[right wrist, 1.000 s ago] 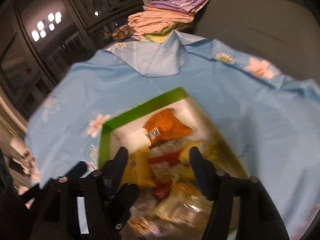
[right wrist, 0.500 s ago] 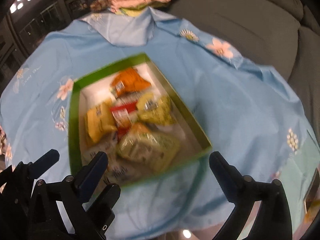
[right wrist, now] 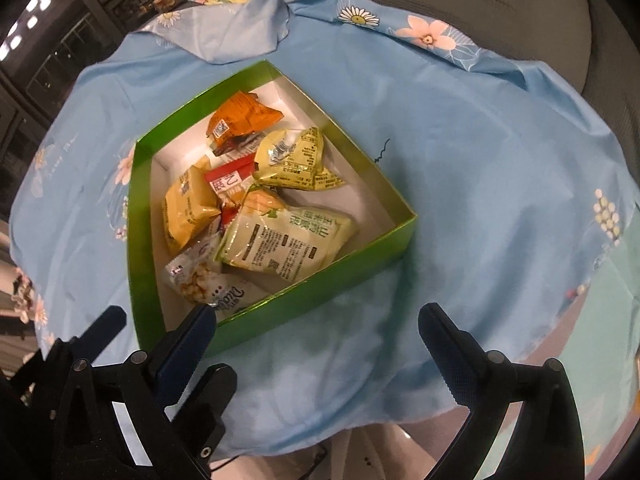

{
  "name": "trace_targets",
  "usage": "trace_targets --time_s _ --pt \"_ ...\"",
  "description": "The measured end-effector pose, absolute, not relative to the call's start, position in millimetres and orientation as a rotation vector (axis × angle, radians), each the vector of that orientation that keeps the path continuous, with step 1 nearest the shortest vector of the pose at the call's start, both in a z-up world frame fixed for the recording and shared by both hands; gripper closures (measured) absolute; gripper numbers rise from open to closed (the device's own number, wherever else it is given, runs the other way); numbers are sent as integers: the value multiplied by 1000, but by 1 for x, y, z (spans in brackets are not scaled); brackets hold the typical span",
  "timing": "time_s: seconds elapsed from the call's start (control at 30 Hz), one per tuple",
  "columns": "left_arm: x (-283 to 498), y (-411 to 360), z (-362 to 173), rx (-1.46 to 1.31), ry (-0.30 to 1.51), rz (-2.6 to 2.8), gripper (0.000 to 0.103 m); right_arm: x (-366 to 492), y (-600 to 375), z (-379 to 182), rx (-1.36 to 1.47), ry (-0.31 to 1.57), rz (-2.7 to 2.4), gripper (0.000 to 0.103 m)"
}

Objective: Organize snacks

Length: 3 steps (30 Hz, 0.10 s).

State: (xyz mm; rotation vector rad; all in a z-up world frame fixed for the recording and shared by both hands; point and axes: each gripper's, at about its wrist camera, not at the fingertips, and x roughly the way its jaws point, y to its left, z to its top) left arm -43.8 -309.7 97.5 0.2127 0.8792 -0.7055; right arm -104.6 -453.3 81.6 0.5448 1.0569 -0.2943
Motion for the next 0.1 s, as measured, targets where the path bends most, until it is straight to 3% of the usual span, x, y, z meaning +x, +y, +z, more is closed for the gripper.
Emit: trace_targets --time_s 0.1 --pt "-44 -309 96 230 865 -687 1 -102 -451 78 549 1070 -292 2"
